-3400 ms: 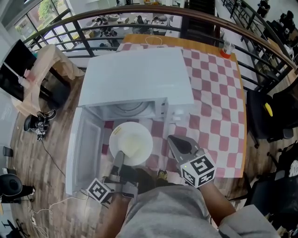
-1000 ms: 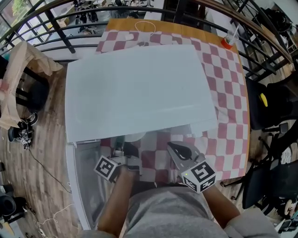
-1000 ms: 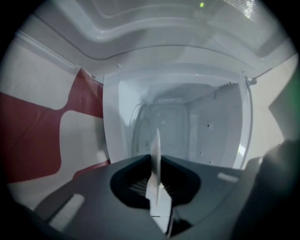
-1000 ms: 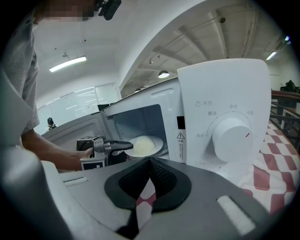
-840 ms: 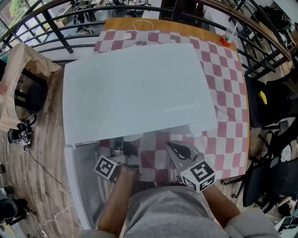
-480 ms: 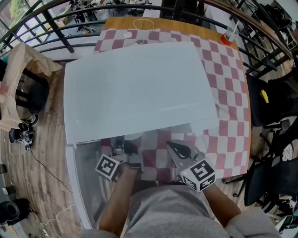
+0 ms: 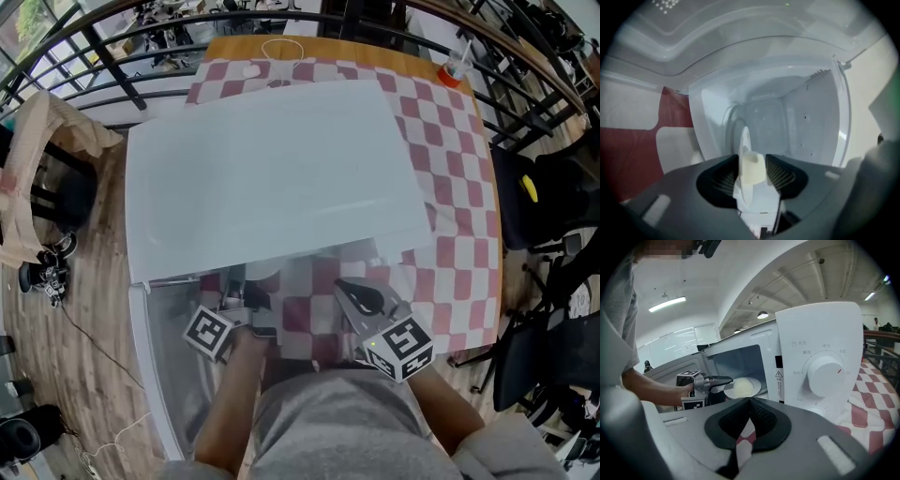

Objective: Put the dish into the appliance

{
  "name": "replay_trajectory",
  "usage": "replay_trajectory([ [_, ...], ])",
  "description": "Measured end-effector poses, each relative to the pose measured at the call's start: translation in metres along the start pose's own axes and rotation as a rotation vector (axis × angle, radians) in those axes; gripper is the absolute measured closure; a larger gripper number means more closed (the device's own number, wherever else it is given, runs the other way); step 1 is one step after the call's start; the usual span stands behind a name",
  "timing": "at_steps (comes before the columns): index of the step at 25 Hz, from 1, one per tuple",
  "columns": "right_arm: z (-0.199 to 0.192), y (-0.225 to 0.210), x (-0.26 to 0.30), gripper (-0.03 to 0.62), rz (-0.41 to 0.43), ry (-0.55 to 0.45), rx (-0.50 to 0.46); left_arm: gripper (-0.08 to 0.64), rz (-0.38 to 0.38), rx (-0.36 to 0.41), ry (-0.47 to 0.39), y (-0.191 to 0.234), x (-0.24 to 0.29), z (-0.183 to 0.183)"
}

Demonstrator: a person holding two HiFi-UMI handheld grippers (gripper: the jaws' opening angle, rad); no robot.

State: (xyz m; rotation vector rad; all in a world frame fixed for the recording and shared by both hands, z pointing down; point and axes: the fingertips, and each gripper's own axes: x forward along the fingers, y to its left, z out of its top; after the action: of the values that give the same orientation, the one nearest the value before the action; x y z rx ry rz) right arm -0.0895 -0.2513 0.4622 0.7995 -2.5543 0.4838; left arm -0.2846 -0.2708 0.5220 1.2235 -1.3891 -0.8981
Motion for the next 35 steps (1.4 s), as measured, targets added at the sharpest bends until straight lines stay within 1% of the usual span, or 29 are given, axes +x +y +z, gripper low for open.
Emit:
replay_trajectory([
  [7, 0.004, -0.015, -0.011, 0.595, -0.034, -0.021, 0.014, 0.374, 0.067, 0.115, 0.094, -0.005, 0.001, -0.008],
  [13, 0.003, -0.016, -0.016, 0.595, -0.040, -0.024, 0.019, 0.353, 0.157, 0.232, 0.155, 0.002, -0.001, -0.010],
  [17, 0.001, -0.013, -0.017, 0.595, -0.035, -0.022, 0.018, 0.338, 0.159, 0.291, 0.165, 0.000, 0.000, -0.011],
  [19, 0.000, -0.012, -0.017, 0.595, -0.032, -0.022, 0.016, 0.309, 0.161, 0.345, 0.179, -0.001, 0.001, -0.014],
  [22, 0.000, -0.011, -0.017, 0.595, -0.028, -0.023, 0.014, 0.290, 0.167, 0.441, 0.206, -0.002, 0.002, -0.017],
  [26, -0.001, -0.011, -0.018, 0.595, -0.025, -0.023, 0.014, 0.257, 0.172, 0.543, 0.243, -0.003, 0.000, -0.023],
  [30, -0.002, -0.011, -0.017, 0.595, -0.021, -0.023, 0.016, 0.210, 0.194, 0.694, 0.294, -0.003, 0.000, -0.030],
  [33, -0.005, -0.011, -0.016, 0.595, -0.015, -0.020, 0.019, 0.140, 0.207, 0.797, 0.325, -0.001, -0.001, -0.037],
  [35, -0.007, -0.011, -0.017, 0.595, -0.014, -0.018, 0.020, 0.105, 0.214, 0.840, 0.335, 0.001, -0.001, -0.042],
])
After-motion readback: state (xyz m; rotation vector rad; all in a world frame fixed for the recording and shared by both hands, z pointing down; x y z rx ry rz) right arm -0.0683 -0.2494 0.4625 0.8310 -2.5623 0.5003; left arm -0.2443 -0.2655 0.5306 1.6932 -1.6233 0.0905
